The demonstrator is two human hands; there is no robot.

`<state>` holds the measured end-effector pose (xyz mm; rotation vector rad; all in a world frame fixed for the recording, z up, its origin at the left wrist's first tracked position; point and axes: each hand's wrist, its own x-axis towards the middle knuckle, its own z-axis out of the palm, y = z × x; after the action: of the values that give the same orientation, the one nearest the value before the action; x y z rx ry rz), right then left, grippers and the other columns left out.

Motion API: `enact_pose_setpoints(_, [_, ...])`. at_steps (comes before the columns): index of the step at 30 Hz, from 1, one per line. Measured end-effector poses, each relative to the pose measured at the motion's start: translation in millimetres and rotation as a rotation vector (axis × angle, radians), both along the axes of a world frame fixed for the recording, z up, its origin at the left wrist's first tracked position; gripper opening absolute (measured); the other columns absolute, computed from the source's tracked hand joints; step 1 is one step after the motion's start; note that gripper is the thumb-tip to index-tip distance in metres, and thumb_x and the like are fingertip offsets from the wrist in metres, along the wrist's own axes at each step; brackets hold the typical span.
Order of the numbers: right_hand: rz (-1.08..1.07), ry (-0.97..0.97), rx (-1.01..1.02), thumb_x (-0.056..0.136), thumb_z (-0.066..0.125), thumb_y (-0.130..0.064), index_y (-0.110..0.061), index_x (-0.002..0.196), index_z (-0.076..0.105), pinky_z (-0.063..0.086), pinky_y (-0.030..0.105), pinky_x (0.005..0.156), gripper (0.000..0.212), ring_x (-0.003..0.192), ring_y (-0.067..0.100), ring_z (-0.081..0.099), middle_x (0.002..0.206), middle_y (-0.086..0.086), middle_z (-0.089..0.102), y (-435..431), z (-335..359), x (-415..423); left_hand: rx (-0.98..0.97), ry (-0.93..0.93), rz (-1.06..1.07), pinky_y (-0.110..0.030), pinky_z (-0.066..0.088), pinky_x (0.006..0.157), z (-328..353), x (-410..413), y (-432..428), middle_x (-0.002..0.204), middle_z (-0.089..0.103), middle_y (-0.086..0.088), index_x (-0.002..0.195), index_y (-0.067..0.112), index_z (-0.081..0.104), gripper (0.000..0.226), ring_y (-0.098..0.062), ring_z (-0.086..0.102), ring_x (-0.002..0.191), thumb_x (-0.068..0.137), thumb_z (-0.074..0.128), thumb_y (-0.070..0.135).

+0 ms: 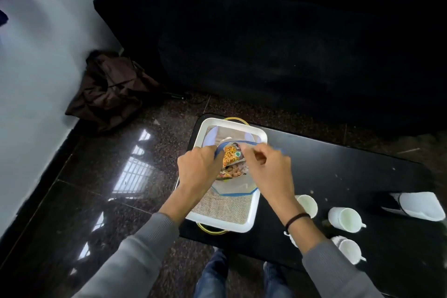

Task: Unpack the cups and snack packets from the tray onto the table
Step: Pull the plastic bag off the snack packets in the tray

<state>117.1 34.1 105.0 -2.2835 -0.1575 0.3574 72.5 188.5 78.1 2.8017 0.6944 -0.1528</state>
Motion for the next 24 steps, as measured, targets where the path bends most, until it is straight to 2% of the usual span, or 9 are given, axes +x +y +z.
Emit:
enact_pose_setpoints(3, [-0.124, 0.432, 0.139, 0.083, 0.042, -0.085, -0.008, 0.090, 0.074, 0.058, 0.039, 0.086, 0.084, 0.085, 0.020, 0.074, 0.087, 0.009, 0.077, 15.2, -4.5, -4.5, -0.020, 0.008, -0.073, -0.034, 0.039, 0.062, 0.9, -3.4, -7.4, 0.084, 0.075, -0.017, 0.090, 0.012, 0.073, 0.040, -0.043, 0.070, 0.083, 0.103, 0.048, 0.042])
enact_pose_setpoints(6, [-0.247, 0.576, 0.316, 0.093, 0.055, -0.063, -0.021, 0.091, 0.074, 0.051, 0.027, 0.075, 0.045, 0.086, 0.012, 0.070, 0.083, -0.006, 0.077, 29.7, -13.7, -1.9, -0.139, -0.030, -0.287, -0.033, 0.044, 0.061, -4.0, -15.0, -4.0, 0.079, 0.074, -0.002, 0.085, 0.020, 0.069, 0.040, -0.026, 0.070, 0.077, 0.098, 0.050, 0.053])
enact_pose_setpoints(9, [-0.308, 0.536, 0.440, 0.098, 0.060, -0.038, -0.011, 0.095, 0.073, 0.054, 0.041, 0.080, 0.030, 0.079, 0.014, 0.066, 0.083, 0.008, 0.075, 33.8, -19.8, 3.1, -0.481, -0.117, -0.170, -0.032, 0.047, 0.069, -8.1, -28.2, 12.5, 0.074, 0.071, 0.015, 0.077, 0.029, 0.073, 0.056, -0.001, 0.063, 0.070, 0.091, 0.037, 0.070])
enact_pose_setpoints(11, [-0.264, 0.553, 0.531, 0.096, 0.064, -0.034, -0.019, 0.095, 0.080, 0.057, 0.037, 0.080, 0.022, 0.083, 0.007, 0.073, 0.089, -0.005, 0.079, 30.6, -14.8, 3.1, -0.726, -0.227, 0.148, -0.037, 0.052, 0.080, -17.7, -29.2, 26.6, 0.083, 0.076, 0.014, 0.077, 0.033, 0.076, 0.060, -0.006, 0.069, 0.081, 0.093, 0.032, 0.070])
enact_pose_setpoints(13, [-0.223, 0.632, 0.669, 0.096, 0.066, -0.025, -0.017, 0.096, 0.082, 0.062, 0.042, 0.085, 0.018, 0.095, 0.009, 0.075, 0.099, -0.004, 0.080, 27.1, -5.2, 4.3, -0.799, -0.239, 0.379, -0.041, 0.052, 0.089, -31.5, -23.8, 40.3, 0.094, 0.078, 0.011, 0.084, 0.034, 0.077, 0.063, -0.014, 0.071, 0.094, 0.096, 0.029, 0.073])
enact_pose_setpoints(16, [-0.139, 0.709, 0.844, 0.099, 0.061, -0.017, 0.004, 0.104, 0.076, 0.064, 0.050, 0.079, 0.026, 0.094, 0.029, 0.073, 0.106, 0.011, 0.074, 18.4, 16.9, 6.7, -0.834, -0.055, 0.479, -0.046, 0.047, 0.103, -54.9, -11.4, 50.9, 0.113, 0.074, -0.004, 0.100, 0.023, 0.076, 0.066, -0.030, 0.066, 0.114, 0.098, 0.034, 0.074])
enact_pose_setpoints(18, [-0.061, 0.761, 0.917, 0.100, 0.056, -0.016, 0.010, 0.108, 0.071, 0.062, 0.050, 0.076, 0.031, 0.089, 0.037, 0.071, 0.109, 0.019, 0.070, 11.7, 34.5, 11.7, -1.152, 0.014, 0.603, -0.050, 0.044, 0.111, -65.1, -0.9, 53.1, 0.123, 0.071, -0.019, 0.113, 0.010, 0.076, 0.071, -0.039, 0.063, 0.122, 0.100, 0.039, 0.069])
enact_pose_setpoints(21, [0.045, 0.872, 1.029, 0.096, 0.048, -0.011, 0.006, 0.106, 0.072, 0.062, 0.049, 0.073, 0.032, 0.089, 0.040, 0.072, 0.113, 0.030, 0.070, 3.4, 53.2, 18.8, -1.676, 0.040, 0.675, -0.057, 0.047, 0.111, -70.6, 2.9, 60.3, 0.125, 0.070, -0.024, 0.127, 0.006, 0.072, 0.078, -0.039, 0.067, 0.114, 0.094, 0.049, 0.073])
enact_pose_setpoints(24, [0.080, 0.858, 0.988, 0.090, 0.037, -0.004, 0.000, 0.104, 0.076, 0.062, 0.053, 0.082, 0.042, 0.106, 0.032, 0.071, 0.118, 0.021, 0.073, -1.0, 48.8, 23.9, -1.824, 0.069, 0.644, -0.053, 0.055, 0.101, -76.0, 2.1, 62.1, 0.124, 0.072, -0.021, 0.130, 0.009, 0.071, 0.076, -0.037, 0.071, 0.111, 0.086, 0.064, 0.071])
